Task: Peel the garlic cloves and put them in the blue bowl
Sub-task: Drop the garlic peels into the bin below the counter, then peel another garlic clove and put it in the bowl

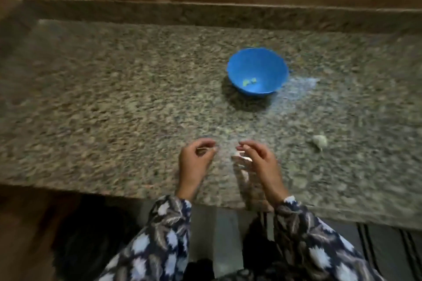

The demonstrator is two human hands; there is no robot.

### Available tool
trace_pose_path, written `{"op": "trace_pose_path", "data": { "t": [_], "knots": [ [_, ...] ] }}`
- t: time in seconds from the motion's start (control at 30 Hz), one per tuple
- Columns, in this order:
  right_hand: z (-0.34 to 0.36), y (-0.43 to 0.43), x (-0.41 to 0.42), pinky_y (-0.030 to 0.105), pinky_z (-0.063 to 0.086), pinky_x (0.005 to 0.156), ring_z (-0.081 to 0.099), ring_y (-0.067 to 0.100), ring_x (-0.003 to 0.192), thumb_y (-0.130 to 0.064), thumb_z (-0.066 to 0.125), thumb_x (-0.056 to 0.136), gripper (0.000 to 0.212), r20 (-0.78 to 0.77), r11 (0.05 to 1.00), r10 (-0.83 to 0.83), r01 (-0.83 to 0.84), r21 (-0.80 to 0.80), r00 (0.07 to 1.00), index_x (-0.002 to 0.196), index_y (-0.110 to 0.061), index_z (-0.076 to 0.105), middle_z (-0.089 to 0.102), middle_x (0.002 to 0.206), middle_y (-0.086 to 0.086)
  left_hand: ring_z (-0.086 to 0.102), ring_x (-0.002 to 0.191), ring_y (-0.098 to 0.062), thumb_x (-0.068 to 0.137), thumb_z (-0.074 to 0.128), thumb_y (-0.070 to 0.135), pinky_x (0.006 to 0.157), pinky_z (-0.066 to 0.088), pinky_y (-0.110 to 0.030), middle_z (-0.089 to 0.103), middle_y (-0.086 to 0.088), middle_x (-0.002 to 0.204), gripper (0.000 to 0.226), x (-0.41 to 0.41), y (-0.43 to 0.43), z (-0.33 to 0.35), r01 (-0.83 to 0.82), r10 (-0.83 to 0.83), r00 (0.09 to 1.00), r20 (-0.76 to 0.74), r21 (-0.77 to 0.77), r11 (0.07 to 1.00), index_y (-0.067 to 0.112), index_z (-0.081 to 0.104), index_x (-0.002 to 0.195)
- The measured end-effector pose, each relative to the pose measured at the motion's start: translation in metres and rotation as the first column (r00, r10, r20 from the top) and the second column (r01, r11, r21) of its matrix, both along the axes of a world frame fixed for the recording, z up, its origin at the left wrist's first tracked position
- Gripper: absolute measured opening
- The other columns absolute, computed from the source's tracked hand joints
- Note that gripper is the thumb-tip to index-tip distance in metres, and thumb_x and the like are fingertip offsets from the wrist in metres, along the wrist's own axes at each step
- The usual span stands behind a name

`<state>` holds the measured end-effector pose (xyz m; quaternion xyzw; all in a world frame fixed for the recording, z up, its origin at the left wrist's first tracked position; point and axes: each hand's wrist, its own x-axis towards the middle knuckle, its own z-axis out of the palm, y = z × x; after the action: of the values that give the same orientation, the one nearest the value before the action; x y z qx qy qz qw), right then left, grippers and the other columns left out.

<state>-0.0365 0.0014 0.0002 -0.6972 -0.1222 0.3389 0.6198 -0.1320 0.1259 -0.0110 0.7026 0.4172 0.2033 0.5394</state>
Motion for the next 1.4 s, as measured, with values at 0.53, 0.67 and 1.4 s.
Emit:
{"op": "trace_pose_path", "data": {
  "t": [0.53,0.67,1.4],
  "knots": [
    [-0.022,-0.085,0.131,0.037,0.036,0.090,0.041,0.030,0.115,-0.032,0.066,0.082,0.044,0.517,0.751,0.000,0.341,-0.566,0.856,0.119,-0.013,0.053,0.048,0.122,0.016,0.062,0.079,-0.022,0.085,0.064,0.007,0.069,0.041,-0.025,0.070,-0.010,0.086,0.009,0.083,0.001,-0.013,0.028,0.115,0.927,-0.358,0.369,0.929,0.006,0.071,0.090],
    [-0.015,-0.083,0.128,0.026,0.038,0.077,0.054,0.024,0.099,-0.028,0.065,0.084,0.034,0.495,0.795,-0.018,0.312,-0.520,0.869,0.113,-0.011,0.060,0.057,0.111,0.010,0.062,0.078,-0.024,0.081,0.066,0.006,0.066,0.038,-0.024,0.065,-0.004,0.076,0.004,0.083,0.015,0.000,0.041,0.093,0.906,-0.413,0.304,0.952,0.008,0.069,0.083],
    [-0.001,-0.048,0.092,0.035,0.056,0.077,0.063,0.025,0.089,-0.005,0.057,0.085,0.025,-0.583,0.913,-0.213,0.373,0.167,0.784,0.110,-0.009,0.058,0.067,0.097,0.013,0.065,0.093,-0.014,0.086,0.061,0.003,0.081,0.057,-0.034,0.068,0.001,0.103,0.023,0.104,-0.024,0.030,0.185,-0.184,0.983,0.026,-0.038,0.982,0.014,0.066,0.105]
  ]
}}
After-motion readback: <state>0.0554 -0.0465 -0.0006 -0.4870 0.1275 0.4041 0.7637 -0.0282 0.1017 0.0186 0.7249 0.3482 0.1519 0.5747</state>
